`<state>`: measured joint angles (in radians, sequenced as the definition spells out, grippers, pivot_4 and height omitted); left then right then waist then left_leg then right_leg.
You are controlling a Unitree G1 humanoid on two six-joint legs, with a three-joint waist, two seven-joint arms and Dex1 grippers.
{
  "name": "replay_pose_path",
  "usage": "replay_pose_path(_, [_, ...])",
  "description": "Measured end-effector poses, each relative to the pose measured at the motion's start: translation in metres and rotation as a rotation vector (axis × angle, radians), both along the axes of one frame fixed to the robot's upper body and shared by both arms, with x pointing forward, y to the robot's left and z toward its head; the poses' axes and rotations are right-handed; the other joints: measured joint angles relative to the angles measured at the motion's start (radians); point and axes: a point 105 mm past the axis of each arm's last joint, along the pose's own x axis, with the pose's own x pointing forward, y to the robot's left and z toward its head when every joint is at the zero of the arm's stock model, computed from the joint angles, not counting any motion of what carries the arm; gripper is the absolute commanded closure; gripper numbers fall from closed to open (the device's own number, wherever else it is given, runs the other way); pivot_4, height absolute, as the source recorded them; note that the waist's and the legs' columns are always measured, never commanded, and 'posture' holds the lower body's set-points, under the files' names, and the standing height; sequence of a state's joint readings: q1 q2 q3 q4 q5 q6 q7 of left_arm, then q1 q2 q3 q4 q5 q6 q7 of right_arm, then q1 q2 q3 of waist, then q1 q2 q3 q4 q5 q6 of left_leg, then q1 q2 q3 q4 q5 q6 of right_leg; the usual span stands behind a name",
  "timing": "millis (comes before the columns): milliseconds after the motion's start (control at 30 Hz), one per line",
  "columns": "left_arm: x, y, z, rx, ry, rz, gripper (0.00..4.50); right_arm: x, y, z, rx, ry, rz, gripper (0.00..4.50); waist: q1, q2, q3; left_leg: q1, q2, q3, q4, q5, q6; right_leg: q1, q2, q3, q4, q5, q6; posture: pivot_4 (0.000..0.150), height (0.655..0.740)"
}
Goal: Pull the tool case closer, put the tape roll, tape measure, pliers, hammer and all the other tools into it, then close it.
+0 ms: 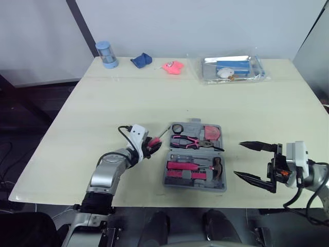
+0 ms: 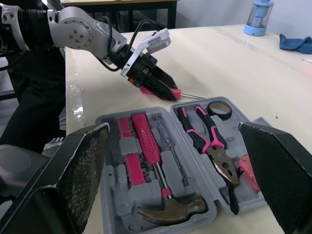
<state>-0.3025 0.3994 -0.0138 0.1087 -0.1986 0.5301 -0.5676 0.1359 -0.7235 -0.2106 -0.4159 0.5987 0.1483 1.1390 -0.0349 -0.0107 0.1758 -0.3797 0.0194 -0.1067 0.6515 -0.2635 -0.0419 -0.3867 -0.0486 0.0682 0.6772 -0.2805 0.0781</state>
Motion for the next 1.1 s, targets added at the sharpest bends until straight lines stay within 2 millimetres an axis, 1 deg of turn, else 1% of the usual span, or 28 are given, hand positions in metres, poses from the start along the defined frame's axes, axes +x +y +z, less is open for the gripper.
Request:
replay_pose_path(133, [-0.001,-0.001,-0.001,-0.001,0.017,-0.003,1.66,0.0,0.0,-0.001,0.0,0.005,-0.006,0.0,-0.002,0.0,0.0,0.0,0.0,0.0,0.0,0.0,0.0,0.0,0.0,0.0,0.0,0.0,0.0,0.15,0.74])
replay_pose_path(300, [-0.001,-0.003,0.002,0.0,0.035,-0.008,1.66,0.001,-0.001,-0.001,0.002,0.003,-0.013,0.0,-0.002,0.0,0.0,0.0,0.0,0.0,0.0,0.0,0.0,0.0,0.0,0.0,0.0,0.0,0.0,0.15,0.74])
replay_pose_path(467, [0.003,-0.006,0.008,0.0,0.032,-0.018,1.66,0.001,0.003,0.0,0.003,-0.004,-0.009,0.0,-0.002,0.0,0.0,0.0,0.0,0.0,0.0,0.0,0.0,0.0,0.0,0.0,0.0,0.0,0.0,0.15,0.74])
replay_pose_path(633, [0.002,-0.007,0.005,0.002,0.048,-0.023,1.66,0.0,0.008,0.005,-0.001,-0.022,0.002,0.0,-0.003,0.0,0.0,0.0,0.0,0.0,0.0,0.0,0.0,0.0,0.0,0.0,0.0,0.0,0.0,0.15,0.74])
replay_pose_path(700, [0.002,-0.006,0.003,0.001,0.057,-0.019,2.2,0.001,0.008,0.006,0.0,-0.021,0.001,0.0,-0.003,0.0,0.0,0.0,0.0,0.0,0.0,0.0,0.0,0.0,0.0,0.0,0.0,0.0,0.0,0.15,0.74])
replay_pose_path(733, [0.001,-0.006,0.002,0.001,0.063,-0.016,2.37,0.001,0.009,0.006,0.001,-0.023,0.0,0.0,-0.003,0.0,0.0,0.0,0.0,-0.001,0.0,0.0,0.0,0.0,0.0,0.0,0.0,0.0,0.0,0.15,0.74])
replay_pose_path(767, [0.002,-0.006,0.001,0.001,0.067,-0.009,3.01,0.002,0.009,0.008,0.002,-0.028,-0.003,0.0,-0.003,0.0,0.0,0.0,0.0,-0.001,0.0,0.0,0.0,0.0,0.0,0.0,0.0,0.0,0.0,0.15,0.74])
replay_pose_path(800, [0.002,-0.005,0.001,0.002,0.068,-0.007,3.17,0.003,0.009,0.009,0.002,-0.03,-0.004,0.0,-0.003,0.0,0.0,0.0,0.0,-0.001,0.0,0.0,0.0,0.0,0.0,0.0,0.0,0.0,0.0,0.15,0.74])
replay_pose_path(833, [0.002,-0.005,0.001,0.002,0.069,-0.003,3.61,0.003,0.01,0.009,0.002,-0.031,-0.004,0.0,-0.002,0.0,0.0,0.0,0.0,-0.001,0.0,0.0,0.0,0.0,0.0,0.0,0.0,0.0,0.0,0.15,0.74])
replay_pose_path(867, [0.003,-0.004,0.002,0.002,0.065,-0.001,3.88,0.003,0.01,0.01,0.001,-0.03,-0.004,0.0,-0.002,0.0,0.0,0.0,0.0,-0.001,0.0,0.0,0.0,0.0,0.0,0.0,0.0,0.0,0.0,0.15,0.74])
replay_pose_path(1100, [0.004,-0.003,0.003,0.003,0.069,0.011,3.89,0.004,0.013,0.014,-0.002,-0.042,0.006,0.0,-0.001,0.0,0.0,0.0,0.0,-0.001,0.0,0.0,0.0,0.0,0.0,0.0,0.0,0.0,0.0,0.15,0.74])
